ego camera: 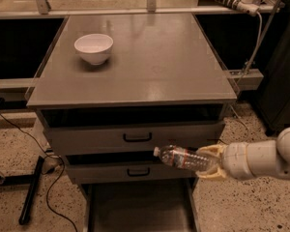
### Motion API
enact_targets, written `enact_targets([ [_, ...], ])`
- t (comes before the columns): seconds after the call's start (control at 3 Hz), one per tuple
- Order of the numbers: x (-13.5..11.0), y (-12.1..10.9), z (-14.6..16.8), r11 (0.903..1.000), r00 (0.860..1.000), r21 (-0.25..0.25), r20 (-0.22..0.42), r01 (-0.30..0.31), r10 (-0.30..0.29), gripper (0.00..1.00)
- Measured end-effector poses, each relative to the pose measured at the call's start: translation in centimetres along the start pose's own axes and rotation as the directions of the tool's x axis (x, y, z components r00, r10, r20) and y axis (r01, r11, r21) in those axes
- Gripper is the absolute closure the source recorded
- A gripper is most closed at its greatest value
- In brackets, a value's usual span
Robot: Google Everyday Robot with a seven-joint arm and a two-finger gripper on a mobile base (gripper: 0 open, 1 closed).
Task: Place water bottle into bottom drawer
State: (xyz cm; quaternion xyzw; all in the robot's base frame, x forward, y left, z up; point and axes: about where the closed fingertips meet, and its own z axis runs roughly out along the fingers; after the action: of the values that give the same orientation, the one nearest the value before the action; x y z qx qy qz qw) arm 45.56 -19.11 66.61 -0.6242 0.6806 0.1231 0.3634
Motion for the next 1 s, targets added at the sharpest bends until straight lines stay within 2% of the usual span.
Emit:
enact_targets([
  [0.33,2.0,1.4,3.6,0.9996,1.0,0.028,0.022,0.006,-0.006,1.0],
  [0.67,6.6,2.5,9.3,0.9994,1.0,0.033,0.016,-0.009,0.008,1.0],
  [1.0,6.6,2.5,9.3,0.9994,1.0,0.033,0.016,-0.009,0.008,1.0],
])
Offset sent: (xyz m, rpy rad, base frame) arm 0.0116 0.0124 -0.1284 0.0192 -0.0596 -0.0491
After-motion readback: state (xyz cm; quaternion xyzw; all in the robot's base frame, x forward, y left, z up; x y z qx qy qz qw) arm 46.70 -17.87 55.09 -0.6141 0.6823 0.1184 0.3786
